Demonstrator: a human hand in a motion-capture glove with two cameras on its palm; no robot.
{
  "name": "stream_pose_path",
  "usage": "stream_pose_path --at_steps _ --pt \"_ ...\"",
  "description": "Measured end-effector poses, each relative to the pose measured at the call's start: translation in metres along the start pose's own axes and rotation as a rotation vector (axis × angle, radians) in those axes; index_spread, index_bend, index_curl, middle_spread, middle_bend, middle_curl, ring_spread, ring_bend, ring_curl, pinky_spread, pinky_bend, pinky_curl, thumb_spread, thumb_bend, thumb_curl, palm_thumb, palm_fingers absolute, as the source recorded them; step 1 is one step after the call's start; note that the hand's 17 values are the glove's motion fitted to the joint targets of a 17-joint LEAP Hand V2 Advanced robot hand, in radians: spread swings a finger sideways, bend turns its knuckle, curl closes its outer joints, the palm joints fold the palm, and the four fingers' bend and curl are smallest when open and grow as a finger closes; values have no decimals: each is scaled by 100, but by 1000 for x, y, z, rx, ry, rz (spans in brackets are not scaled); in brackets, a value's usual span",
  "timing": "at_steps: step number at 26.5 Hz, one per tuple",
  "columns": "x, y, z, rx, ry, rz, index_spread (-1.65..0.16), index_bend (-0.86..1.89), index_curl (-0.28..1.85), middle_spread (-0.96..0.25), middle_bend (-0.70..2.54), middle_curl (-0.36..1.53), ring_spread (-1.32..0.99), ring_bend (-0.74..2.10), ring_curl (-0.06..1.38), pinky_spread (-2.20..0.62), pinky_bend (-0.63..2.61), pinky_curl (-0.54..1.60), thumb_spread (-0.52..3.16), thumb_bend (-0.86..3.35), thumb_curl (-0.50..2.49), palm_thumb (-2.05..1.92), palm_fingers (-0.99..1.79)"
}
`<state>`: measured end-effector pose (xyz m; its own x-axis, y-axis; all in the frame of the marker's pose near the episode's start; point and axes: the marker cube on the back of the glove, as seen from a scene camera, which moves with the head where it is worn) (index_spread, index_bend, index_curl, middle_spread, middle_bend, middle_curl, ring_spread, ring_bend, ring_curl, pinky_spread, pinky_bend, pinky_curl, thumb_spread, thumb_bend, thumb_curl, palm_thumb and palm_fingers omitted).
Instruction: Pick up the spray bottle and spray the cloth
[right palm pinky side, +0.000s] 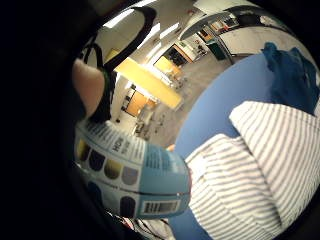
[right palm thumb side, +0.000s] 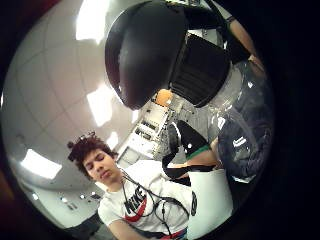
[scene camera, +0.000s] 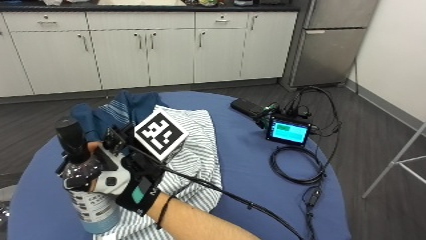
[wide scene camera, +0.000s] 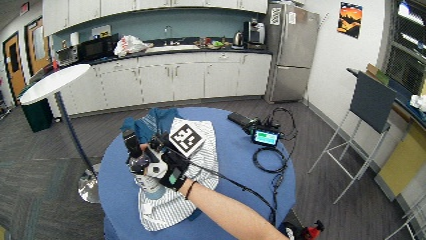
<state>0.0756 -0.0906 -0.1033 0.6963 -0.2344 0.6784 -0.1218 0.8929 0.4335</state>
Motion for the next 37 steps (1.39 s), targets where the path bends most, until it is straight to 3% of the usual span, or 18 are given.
stream_pose_path --at_steps 13,30,37 --pt "32 -14 52 8 -13 70 -26 9 25 -8 34 43 -10 55 41 -10 50 39 93 -2 44 77 98" --pt "47 -12 56 16 55 76 -27 11 25 -9 32 43 -10 48 39 -4 38 34 91 -2 43 82 95" --pt "28 19 23 50 131 61 -26 16 29 -9 21 41 -8 37 38 -1 39 35 90 -4 40 79 72"
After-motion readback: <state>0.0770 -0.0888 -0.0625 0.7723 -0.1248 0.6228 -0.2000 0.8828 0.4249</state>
